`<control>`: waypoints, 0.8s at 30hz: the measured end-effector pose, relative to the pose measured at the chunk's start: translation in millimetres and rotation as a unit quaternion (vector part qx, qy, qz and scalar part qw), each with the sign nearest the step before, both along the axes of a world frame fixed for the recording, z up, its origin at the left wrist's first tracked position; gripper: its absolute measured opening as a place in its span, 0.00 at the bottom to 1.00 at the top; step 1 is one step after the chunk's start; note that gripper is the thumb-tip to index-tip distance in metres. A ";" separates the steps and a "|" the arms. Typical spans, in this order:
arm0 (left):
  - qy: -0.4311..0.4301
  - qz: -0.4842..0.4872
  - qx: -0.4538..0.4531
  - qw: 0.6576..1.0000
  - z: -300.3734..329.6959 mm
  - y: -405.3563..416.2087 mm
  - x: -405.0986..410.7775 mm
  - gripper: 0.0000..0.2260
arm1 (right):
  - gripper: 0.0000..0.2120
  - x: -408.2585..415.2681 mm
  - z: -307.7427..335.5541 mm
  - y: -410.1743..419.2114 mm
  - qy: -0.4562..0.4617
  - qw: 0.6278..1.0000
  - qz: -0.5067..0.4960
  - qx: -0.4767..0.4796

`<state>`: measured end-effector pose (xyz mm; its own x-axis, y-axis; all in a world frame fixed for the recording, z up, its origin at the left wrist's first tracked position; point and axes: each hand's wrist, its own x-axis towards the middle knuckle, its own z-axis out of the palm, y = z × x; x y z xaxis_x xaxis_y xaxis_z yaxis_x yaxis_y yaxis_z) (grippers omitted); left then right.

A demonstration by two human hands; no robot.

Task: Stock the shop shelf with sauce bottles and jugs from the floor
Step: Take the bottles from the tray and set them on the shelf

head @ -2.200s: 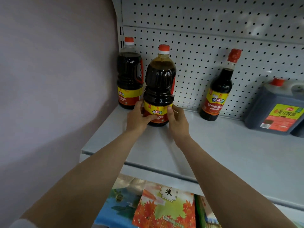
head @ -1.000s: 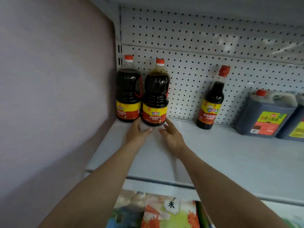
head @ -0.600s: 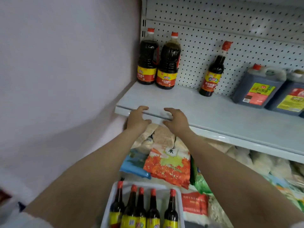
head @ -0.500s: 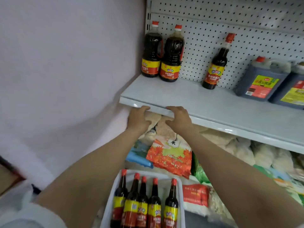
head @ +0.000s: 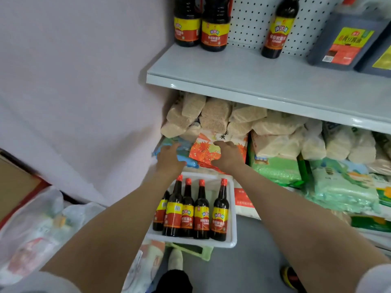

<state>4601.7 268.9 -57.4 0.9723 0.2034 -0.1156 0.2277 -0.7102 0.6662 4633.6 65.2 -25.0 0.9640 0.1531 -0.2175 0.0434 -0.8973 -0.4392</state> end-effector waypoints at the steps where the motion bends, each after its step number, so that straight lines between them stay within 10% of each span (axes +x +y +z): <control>1: 0.015 -0.002 0.002 1.000 -10.0 -0.3 -5.2 0.27 | 0.35 -2.0 -8.2 0.3 0.012 1.000 -0.002 0.000; 24: 0.248 -0.182 -0.045 0.950 -211.2 -84.7 39.6 0.26 | 0.34 -36.7 -219.2 -62.5 0.277 0.930 -0.242 0.011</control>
